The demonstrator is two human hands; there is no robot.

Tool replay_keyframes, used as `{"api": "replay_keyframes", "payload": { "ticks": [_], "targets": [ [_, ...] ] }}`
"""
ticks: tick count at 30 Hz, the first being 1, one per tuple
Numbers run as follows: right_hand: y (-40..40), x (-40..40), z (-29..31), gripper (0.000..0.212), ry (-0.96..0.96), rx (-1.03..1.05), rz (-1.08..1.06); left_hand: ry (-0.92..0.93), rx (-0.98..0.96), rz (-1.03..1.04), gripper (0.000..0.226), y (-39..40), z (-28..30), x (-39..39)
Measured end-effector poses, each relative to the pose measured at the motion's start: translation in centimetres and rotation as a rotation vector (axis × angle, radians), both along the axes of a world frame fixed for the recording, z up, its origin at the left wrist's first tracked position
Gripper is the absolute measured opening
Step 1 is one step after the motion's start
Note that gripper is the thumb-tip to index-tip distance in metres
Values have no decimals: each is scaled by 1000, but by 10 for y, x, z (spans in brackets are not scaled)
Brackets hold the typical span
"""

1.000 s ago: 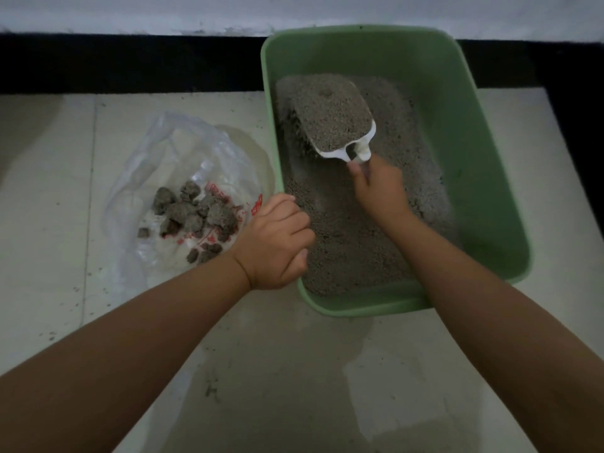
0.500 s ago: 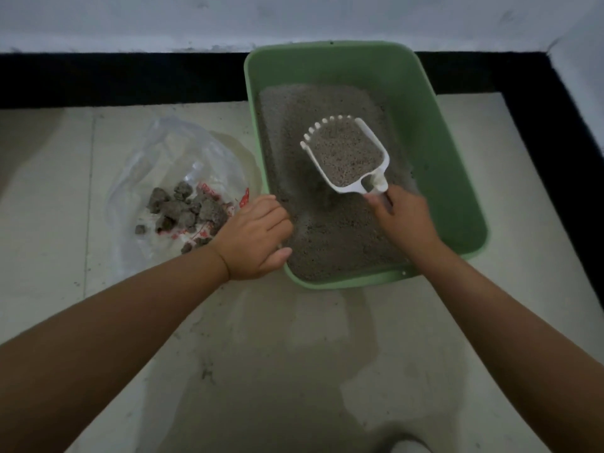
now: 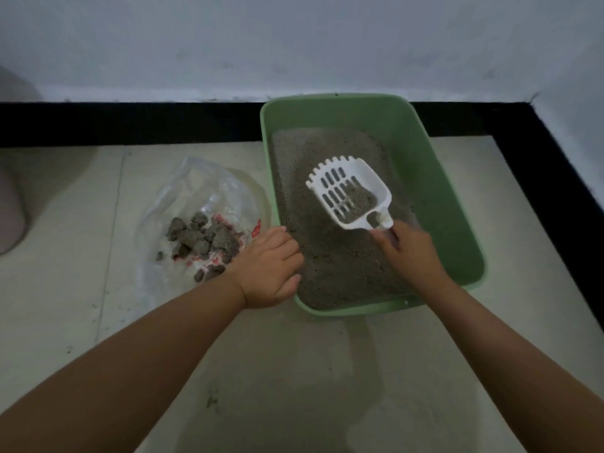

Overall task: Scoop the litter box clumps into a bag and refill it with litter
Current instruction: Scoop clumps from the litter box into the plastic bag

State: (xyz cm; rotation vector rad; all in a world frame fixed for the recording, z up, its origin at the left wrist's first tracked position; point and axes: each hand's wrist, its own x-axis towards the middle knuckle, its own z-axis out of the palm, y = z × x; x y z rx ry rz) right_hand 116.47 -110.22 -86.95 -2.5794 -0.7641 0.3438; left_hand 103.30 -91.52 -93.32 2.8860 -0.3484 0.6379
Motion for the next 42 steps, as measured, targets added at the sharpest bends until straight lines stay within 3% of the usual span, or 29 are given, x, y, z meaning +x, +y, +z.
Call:
{"api": "replay_keyframes", "payload": {
  "ticks": [7,10,13,19,22,26,29,32,34,36,42],
  "targets": [
    [0,5,4,22,33,2,-36,19,25,16,34,-1,3,-2],
    [-1,3,3,34,18,-80,33,47,14,17,35,-2,6,-3],
    [1,2,5,25,33,-30,-18,91,-24,11,35,5,13,-7],
    [13,-10,9,44,63,-96,42,109,-74,225,35,42,31,-26],
    [17,-14,12,40,84,-96,55,87,-40,257,35,51,35,-36],
    [23,-20,21,16,55,-76,125,127,44,333,34,59,35,-46],
    [40,-33,32,29,2,-108,238,217,35,590,46,73,37,-57],
    [70,-52,34,26,-115,-178,402,310,-129,883,53,83,52,-68],
    [93,-68,29,23,-183,-264,482,433,-473,1075,58,93,55,-74],
    [111,-82,19,28,-390,-308,588,464,-761,1126,49,103,57,-78],
    [128,-79,7,35,-553,-306,576,362,-818,1112,34,106,61,-81]
  ]
}}
